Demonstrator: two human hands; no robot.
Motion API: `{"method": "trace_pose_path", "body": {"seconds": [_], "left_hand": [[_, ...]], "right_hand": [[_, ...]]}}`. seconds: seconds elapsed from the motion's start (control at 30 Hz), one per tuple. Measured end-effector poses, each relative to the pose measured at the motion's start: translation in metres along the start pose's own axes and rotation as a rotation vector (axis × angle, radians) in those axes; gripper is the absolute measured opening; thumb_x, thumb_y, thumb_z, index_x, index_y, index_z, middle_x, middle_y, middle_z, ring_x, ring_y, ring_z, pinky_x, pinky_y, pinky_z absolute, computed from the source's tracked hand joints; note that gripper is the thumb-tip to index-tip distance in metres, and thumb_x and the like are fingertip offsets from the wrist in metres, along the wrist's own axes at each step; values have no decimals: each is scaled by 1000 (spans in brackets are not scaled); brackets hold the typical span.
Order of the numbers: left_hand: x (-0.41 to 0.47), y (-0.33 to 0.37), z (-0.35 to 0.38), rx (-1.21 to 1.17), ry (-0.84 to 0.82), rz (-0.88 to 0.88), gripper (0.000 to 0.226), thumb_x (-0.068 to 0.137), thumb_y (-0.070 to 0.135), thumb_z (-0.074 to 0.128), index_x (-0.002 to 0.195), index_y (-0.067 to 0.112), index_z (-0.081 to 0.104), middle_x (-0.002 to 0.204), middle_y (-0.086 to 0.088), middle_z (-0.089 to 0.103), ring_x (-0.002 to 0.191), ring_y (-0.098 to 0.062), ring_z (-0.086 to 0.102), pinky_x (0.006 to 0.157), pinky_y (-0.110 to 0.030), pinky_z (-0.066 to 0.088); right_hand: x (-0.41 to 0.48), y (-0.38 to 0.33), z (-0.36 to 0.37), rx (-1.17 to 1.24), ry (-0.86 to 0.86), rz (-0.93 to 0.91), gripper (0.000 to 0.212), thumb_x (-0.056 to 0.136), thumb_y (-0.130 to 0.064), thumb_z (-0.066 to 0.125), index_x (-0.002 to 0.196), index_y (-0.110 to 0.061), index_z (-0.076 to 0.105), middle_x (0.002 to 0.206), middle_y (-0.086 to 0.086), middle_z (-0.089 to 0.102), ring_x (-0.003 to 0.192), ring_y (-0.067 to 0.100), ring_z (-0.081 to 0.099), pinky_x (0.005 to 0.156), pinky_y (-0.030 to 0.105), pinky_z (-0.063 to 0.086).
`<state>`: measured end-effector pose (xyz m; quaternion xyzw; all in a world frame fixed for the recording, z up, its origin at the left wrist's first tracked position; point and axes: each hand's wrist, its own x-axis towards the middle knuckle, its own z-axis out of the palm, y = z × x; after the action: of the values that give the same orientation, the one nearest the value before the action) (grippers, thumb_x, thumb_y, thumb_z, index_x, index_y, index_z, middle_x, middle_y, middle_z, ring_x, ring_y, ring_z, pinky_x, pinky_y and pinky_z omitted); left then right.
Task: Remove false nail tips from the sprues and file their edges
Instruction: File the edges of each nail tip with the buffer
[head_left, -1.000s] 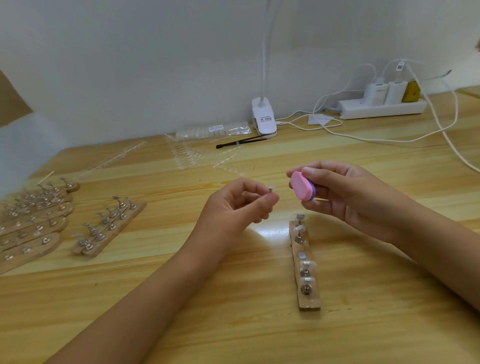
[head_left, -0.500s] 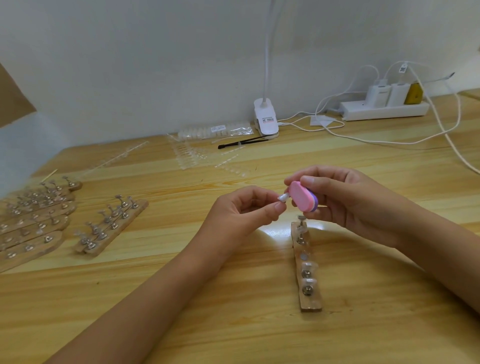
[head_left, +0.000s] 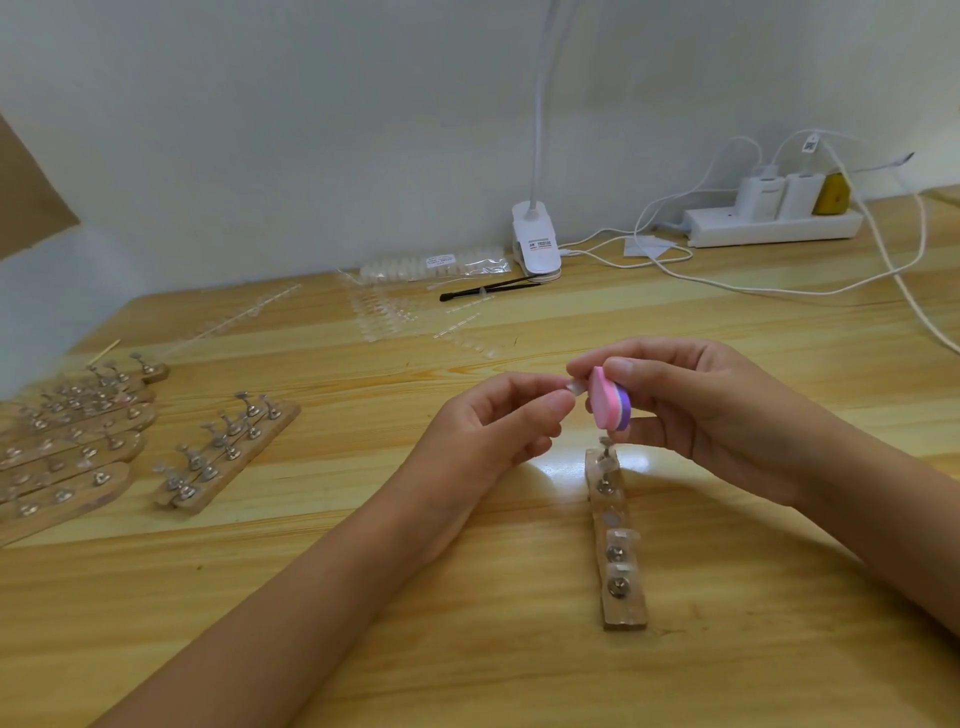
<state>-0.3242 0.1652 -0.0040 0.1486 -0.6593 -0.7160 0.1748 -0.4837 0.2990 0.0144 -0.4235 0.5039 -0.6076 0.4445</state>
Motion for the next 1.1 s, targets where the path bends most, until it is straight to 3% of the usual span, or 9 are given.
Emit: {"method": "trace_pose_path", "body": {"seconds": [0.2,0.43,0.6,0.73,0.87,1.0,1.1], "left_hand": [[0,-1,4,61,56,-25,33,76,44,81,101,23,74,85,12,70,79,-2,64,75,-20,49],[-3,-1,3,164,55,70,37,79,41,66,106,17,73,85,10,71,80,-1,64,76,-16,52],[-4,-1,3,173,45,82,33,83,43,67,104,18,75,83,9,71,78,0,65,75,-15,51],[-1,-1,2,91,58,51,23,78,47,76,92,28,79,82,8,72,79,-3,65,75,-16,51],[1,2,1,-118,35,1,25,70,42,79,88,25,81,79,7,69,73,-3,63,71,-14,51],[2,3,-1,-189,15,-45,16,79,26,74,92,20,80,80,4,68,73,-4,63,70,-14,52],[2,3,0,-190,36,-58,16,78,26,77,92,18,79,78,4,67,70,-4,61,68,-14,52]], "right_hand": [[0,3,6,-28,33,-62,23,82,-30,72,101,-18,77,98,5,75,89,13,70,71,22,56],[-2,3,11,-54,39,-84,21,85,-28,70,102,-17,76,97,9,75,93,16,70,71,23,56],[-3,3,13,-65,54,-67,26,79,-29,69,100,-15,77,97,8,74,92,18,71,70,22,56],[-3,1,12,-56,51,-82,23,81,-27,70,99,-17,77,96,6,74,89,14,71,70,21,56],[-4,1,13,-68,47,-97,22,83,-26,70,102,-17,77,102,8,74,92,14,70,72,23,56],[-5,1,15,-78,57,-93,30,77,-29,70,105,-18,76,102,5,74,92,15,71,72,23,56],[-4,1,14,-54,100,-103,32,77,-28,77,107,-19,75,103,7,74,94,18,72,75,23,57]]}}
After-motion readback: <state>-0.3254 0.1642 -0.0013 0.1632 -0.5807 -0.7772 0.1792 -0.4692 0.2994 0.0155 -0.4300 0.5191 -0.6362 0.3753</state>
